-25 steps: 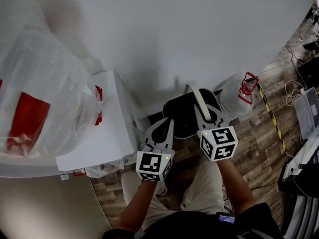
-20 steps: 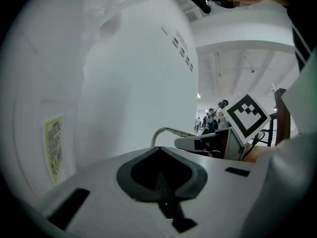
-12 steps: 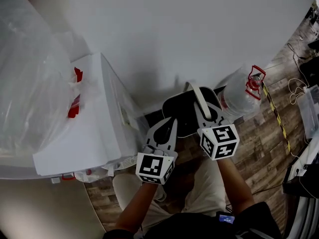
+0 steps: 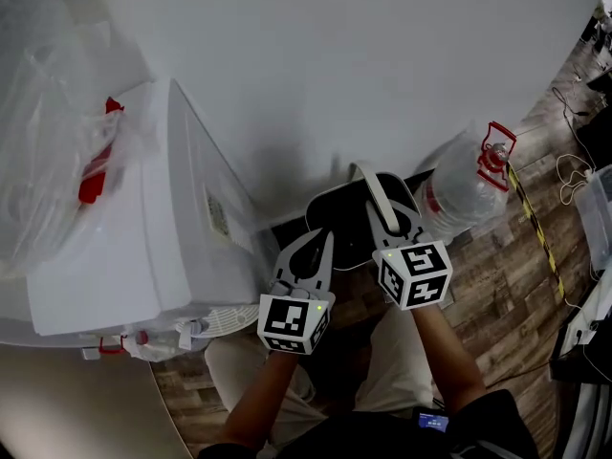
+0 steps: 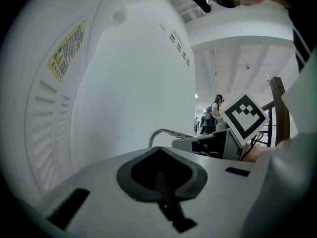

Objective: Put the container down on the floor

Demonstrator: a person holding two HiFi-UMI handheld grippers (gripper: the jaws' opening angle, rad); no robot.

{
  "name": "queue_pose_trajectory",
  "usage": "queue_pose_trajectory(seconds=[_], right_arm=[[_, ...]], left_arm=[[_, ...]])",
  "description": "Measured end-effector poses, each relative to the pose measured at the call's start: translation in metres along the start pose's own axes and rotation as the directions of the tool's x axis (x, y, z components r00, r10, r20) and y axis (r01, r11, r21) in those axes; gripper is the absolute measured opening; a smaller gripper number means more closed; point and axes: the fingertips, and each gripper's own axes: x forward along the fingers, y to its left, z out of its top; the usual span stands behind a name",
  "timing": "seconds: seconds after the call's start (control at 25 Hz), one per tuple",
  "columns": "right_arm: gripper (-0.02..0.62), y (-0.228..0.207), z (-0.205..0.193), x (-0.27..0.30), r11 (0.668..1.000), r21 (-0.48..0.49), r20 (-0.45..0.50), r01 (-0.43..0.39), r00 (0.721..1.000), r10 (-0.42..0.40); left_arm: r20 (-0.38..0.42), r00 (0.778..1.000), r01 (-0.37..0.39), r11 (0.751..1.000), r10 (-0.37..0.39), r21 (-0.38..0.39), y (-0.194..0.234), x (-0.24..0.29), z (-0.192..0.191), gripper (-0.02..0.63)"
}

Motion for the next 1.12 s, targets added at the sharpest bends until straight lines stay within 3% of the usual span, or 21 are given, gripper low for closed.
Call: queue_pose_trajectory(seconds=[0.68,1.12], right_arm=[[0.031,-0.017,-0.046,0.009,1.0,0.014,0.051,0.019,0.998,-0.02],[0.031,-0.021,-0.057,0.004,1.0,0.023,0.05,0.014,0.999,-0.015]], left_arm=[[0.016,1.0,-0.002,1.0,0.001,0.027,0.006,0.012,-0.05,0.017],[-0.008,1.0,0.001,0.999,-0.001,0.035,-0.003,0.012,-0.062,0.017]])
